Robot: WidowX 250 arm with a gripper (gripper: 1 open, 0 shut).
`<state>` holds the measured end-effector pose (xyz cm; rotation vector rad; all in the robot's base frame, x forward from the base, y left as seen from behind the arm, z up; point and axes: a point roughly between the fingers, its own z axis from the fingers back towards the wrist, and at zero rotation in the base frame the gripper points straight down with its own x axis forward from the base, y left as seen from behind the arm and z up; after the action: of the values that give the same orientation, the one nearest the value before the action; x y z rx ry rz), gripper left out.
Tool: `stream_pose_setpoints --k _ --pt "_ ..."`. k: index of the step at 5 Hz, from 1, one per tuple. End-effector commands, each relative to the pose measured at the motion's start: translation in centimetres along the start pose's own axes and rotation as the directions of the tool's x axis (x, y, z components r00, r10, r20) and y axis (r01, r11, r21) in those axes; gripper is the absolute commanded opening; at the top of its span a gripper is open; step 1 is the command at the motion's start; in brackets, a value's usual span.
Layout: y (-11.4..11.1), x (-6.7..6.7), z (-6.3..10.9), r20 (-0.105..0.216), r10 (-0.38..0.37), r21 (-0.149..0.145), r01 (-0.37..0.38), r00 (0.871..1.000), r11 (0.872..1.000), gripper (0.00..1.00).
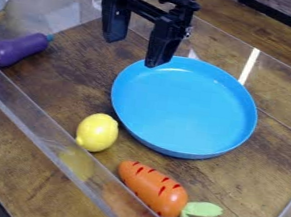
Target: Move the carrot to the right side
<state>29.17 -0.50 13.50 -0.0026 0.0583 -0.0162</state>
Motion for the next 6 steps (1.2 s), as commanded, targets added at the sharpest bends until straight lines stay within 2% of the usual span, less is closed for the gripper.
stream_pose_setpoints --k 1,2,3,4,5,6 --pt "-0.3 -0.3 -0.2 -0.013 -0.01 -0.001 0.01 1.0 1.0 1.0" --pt "-0.6 -0.7 -0.4 -0.025 -0.019 -0.002 0.019 1.0 1.0 0.0" --pt "-1.6 -0.6 -1.7 -0.032 -0.052 0.001 0.052 0.998 0.999 1.0" --pt "-3.8 -1.6 -4.1 -0.052 -0.125 0.014 0.125 0.991 0.992 0.0" --pt "-4.7 -1.6 -7.4 -0.078 -0.227 0.047 0.231 0.971 0.972 1.0" --pt "-4.8 -1.4 -10.4 -0.105 -0.307 0.075 0.315 0.946 0.946 0.0"
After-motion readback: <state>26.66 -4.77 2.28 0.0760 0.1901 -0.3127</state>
